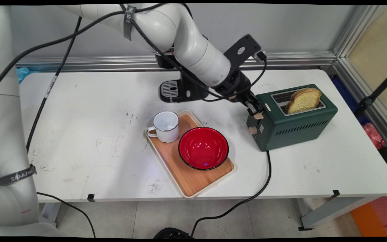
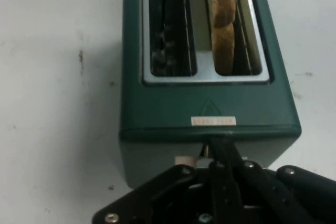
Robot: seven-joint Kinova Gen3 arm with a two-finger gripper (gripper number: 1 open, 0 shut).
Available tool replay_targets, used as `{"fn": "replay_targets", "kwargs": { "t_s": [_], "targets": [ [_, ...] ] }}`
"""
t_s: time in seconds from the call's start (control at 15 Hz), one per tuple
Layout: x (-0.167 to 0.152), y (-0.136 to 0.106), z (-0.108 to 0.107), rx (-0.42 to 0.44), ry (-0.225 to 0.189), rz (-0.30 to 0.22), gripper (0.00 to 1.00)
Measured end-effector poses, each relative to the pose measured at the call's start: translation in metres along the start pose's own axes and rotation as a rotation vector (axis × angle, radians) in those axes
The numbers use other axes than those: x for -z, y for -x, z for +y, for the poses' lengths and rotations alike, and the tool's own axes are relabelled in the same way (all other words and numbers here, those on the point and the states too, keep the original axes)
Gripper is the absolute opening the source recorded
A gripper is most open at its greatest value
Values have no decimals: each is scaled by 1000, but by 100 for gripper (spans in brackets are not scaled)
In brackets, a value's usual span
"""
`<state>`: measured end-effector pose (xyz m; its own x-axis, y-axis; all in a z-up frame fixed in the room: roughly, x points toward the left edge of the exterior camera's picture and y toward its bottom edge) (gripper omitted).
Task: Press the toaster switch
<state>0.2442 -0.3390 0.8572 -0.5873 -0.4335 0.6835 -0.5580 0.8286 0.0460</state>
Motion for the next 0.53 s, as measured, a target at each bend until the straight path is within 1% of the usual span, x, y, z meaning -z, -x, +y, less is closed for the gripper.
{"fn": "replay_targets", "kwargs": {
  "t_s": [0.53],
  "targets": [
    [-10,7,1,9,5,-32,0]
  ]
}}
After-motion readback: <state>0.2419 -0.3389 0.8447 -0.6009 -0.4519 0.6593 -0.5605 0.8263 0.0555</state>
